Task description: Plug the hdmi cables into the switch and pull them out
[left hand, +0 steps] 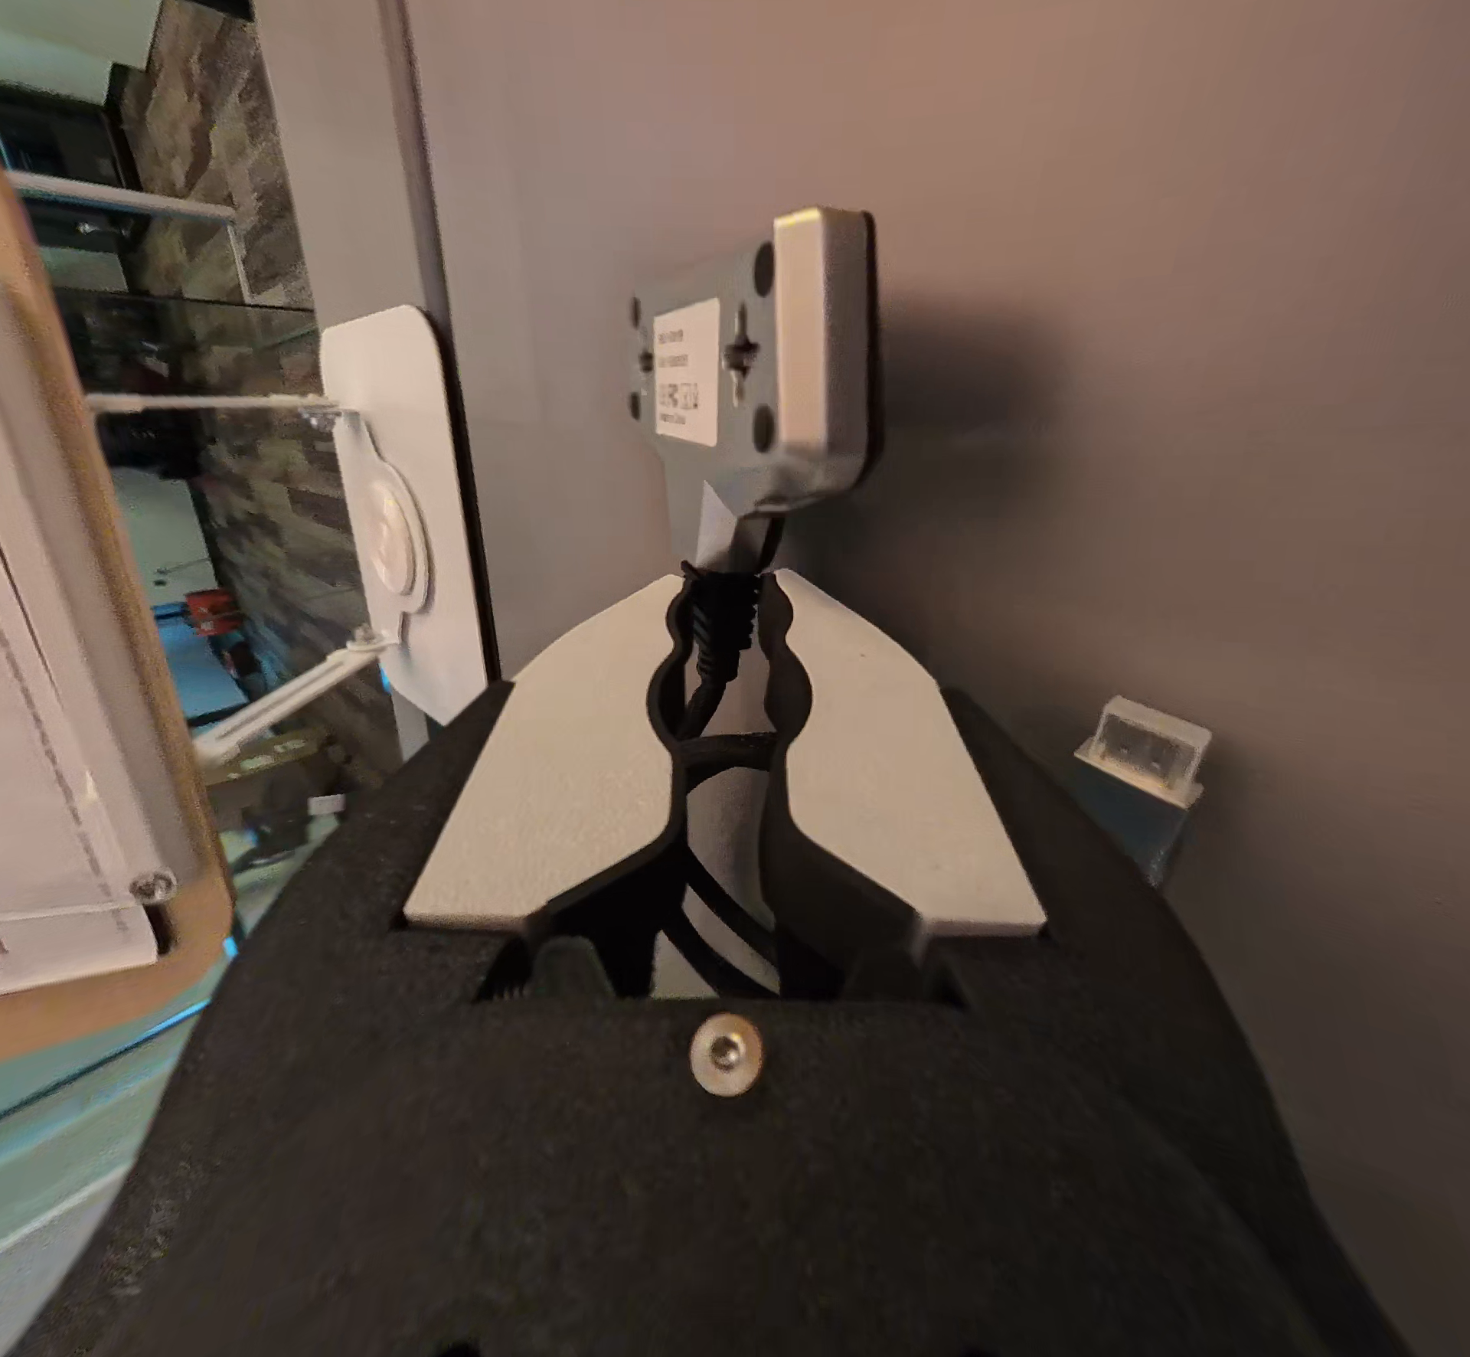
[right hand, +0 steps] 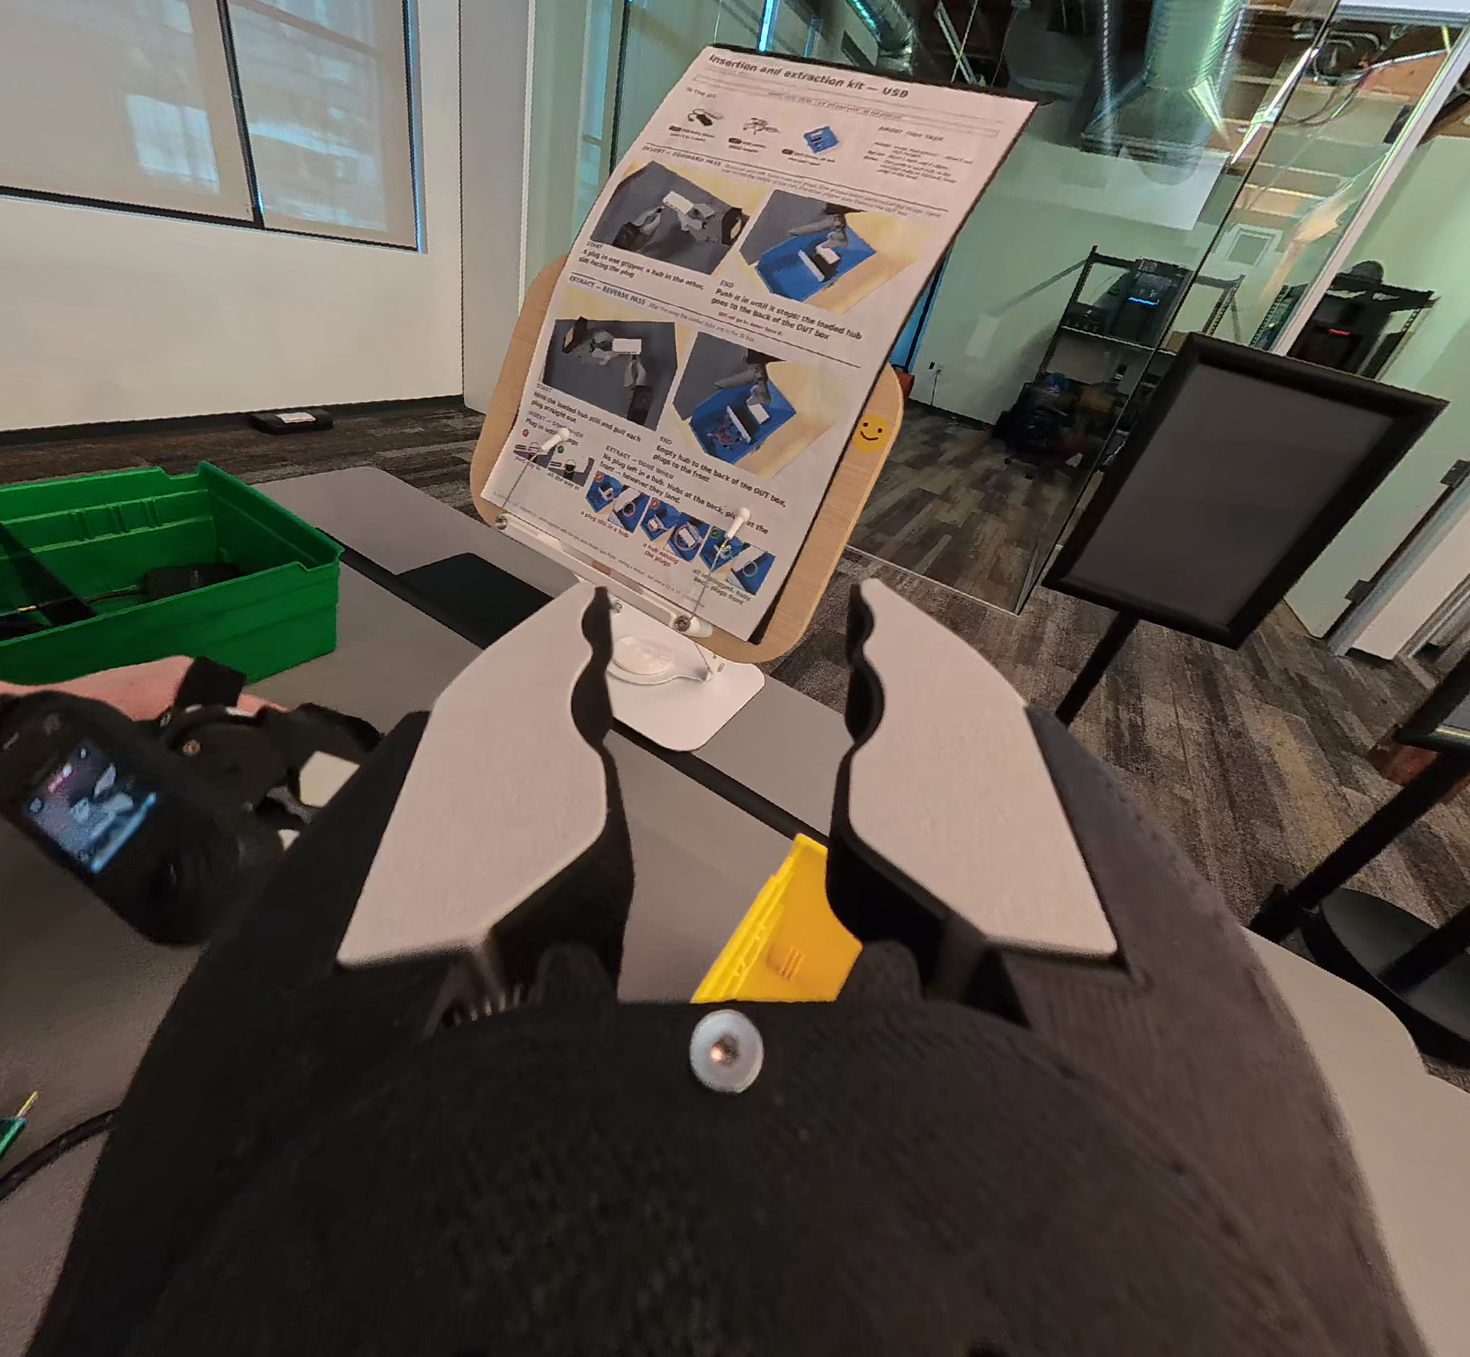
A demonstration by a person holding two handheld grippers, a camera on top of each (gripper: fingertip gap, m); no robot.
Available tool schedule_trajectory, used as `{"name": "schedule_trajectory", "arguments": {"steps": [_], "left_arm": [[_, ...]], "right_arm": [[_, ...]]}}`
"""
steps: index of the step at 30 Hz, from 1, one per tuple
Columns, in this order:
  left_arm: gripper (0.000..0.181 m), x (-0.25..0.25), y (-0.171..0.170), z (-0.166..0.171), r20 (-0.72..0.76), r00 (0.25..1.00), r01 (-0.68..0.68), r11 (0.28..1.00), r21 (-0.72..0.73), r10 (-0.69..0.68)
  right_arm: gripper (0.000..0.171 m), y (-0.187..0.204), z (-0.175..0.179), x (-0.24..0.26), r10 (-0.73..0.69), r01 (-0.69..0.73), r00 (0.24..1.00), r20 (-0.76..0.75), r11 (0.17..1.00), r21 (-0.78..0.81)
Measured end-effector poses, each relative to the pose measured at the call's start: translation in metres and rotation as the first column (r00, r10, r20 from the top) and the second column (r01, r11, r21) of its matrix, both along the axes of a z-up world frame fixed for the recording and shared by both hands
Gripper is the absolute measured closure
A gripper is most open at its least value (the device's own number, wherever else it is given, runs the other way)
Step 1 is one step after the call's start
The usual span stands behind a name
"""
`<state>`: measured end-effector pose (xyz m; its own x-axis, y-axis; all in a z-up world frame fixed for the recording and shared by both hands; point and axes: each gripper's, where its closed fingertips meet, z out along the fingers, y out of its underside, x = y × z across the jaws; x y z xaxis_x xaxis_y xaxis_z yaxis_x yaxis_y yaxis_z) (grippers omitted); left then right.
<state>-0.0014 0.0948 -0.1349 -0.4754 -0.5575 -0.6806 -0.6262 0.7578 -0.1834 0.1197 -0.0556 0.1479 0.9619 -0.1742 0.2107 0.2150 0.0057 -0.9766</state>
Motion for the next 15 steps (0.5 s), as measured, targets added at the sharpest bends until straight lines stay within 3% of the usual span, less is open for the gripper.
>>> {"name": "schedule_trajectory", "arguments": {"steps": [6, 9, 13, 15], "left_arm": [[0.167, -0.022, -0.002, 0.048, 0.131, 0.988, -0.052, 0.979, -0.196, 0.078], [0.167, -0.04, -0.007, 0.085, 0.231, 0.969, -0.025, 0.969, -0.246, 0.083], [0.167, -0.066, -0.026, 0.14, 0.387, 0.92, 0.083, 0.932, -0.353, 0.064], [0.167, -0.08, -0.043, 0.16, 0.449, 0.893, 0.175, 0.904, -0.39, 0.021]], "right_arm": [[0.114, 0.029, -0.021, -0.029, 0.109, -0.107, 0.994, 0.015, 0.989, -0.102], [0.113, 0.048, -0.041, -0.065, 0.238, -0.22, 0.969, 0.067, 0.954, -0.205], [0.102, 0.057, -0.058, -0.127, 0.476, -0.414, 0.86, 0.186, 0.862, -0.292], [0.095, 0.059, -0.057, -0.144, 0.502, -0.432, 0.812, 0.297, 0.86, -0.273]]}}
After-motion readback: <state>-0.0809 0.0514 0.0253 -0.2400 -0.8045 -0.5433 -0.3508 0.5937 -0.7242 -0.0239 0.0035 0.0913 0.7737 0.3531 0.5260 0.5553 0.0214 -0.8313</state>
